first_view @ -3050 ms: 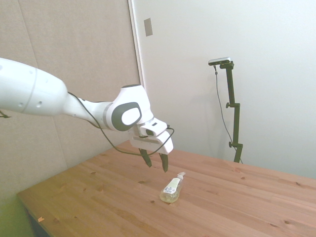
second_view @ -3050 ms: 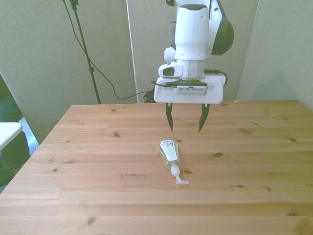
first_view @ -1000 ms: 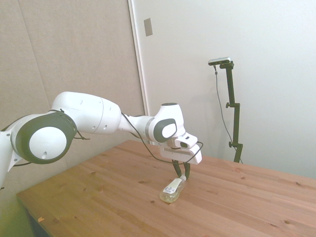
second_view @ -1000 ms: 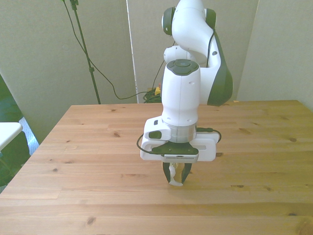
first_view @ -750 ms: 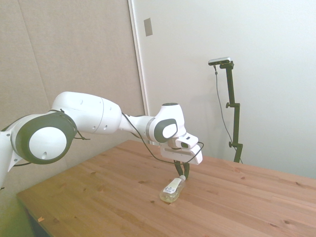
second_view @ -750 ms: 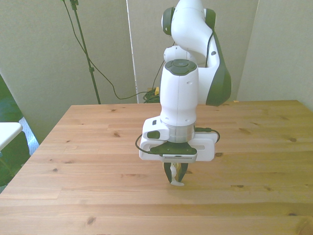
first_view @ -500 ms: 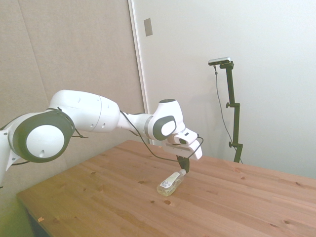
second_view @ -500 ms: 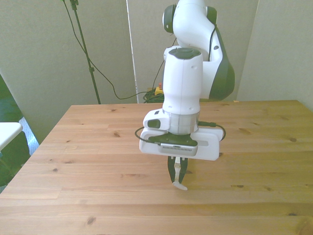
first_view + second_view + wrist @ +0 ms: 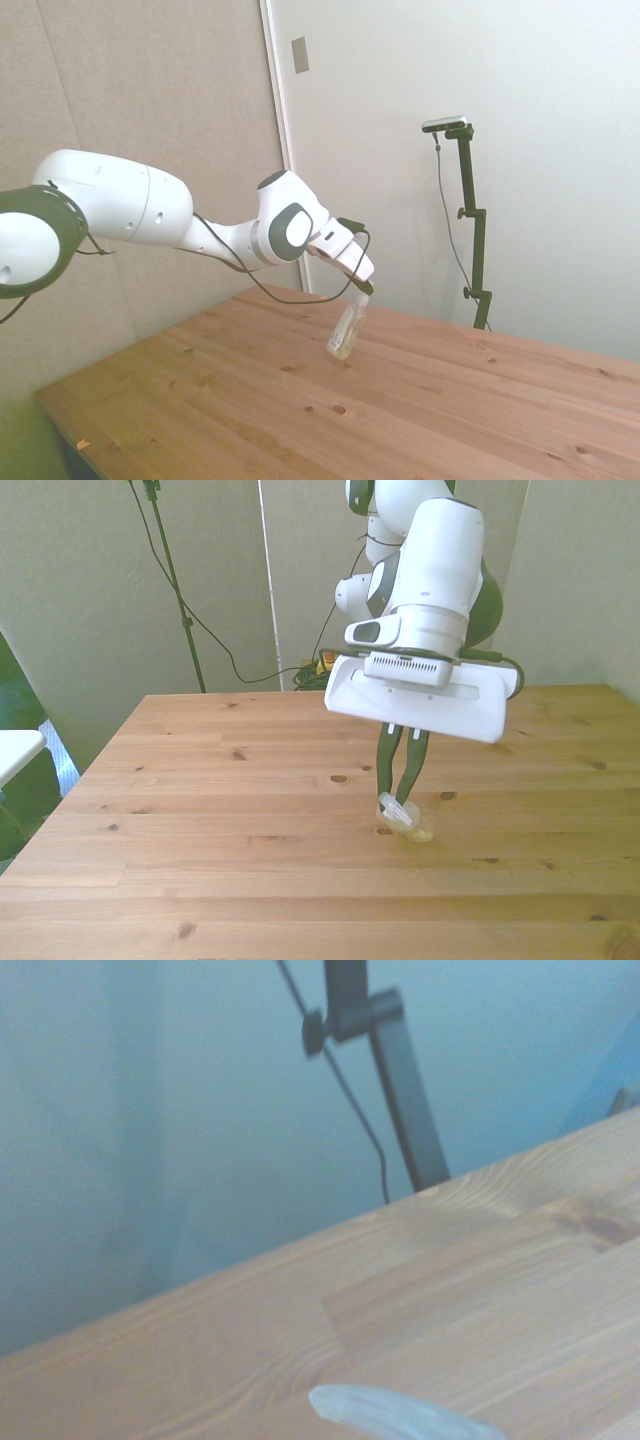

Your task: Stand the sanitizer

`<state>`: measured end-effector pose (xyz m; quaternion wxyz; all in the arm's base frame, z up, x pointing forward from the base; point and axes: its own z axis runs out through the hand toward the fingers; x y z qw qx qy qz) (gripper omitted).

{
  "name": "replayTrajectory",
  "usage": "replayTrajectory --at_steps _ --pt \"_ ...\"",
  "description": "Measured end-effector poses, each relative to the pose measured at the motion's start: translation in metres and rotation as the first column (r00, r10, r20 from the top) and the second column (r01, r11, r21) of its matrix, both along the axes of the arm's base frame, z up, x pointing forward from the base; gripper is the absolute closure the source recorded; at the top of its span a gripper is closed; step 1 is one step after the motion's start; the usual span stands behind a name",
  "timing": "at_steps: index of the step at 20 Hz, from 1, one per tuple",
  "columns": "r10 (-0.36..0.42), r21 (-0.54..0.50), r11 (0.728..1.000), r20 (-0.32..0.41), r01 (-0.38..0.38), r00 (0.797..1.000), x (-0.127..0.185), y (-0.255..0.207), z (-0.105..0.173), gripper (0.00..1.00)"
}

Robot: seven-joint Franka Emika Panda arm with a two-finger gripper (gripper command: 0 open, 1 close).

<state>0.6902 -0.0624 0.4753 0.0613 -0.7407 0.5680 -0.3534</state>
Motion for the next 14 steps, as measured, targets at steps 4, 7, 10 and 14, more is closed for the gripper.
replayTrajectory --at_steps 4,7,10,14 --pt "-0.081 -0.083 0.992 0.137 0.093 0.987 -0.008 -0.001 0.009 1.0" --pt "-0.124 -0.14 0.978 0.219 0.157 0.968 -0.007 0.006 0.008 1.0" --pt "-0.153 -0.191 0.958 0.29 0.214 0.945 -0.006 0.022 -0.005 1.0" --pt "-0.173 -0.234 0.935 0.356 0.267 0.918 -0.02 0.045 -0.033 1.0"
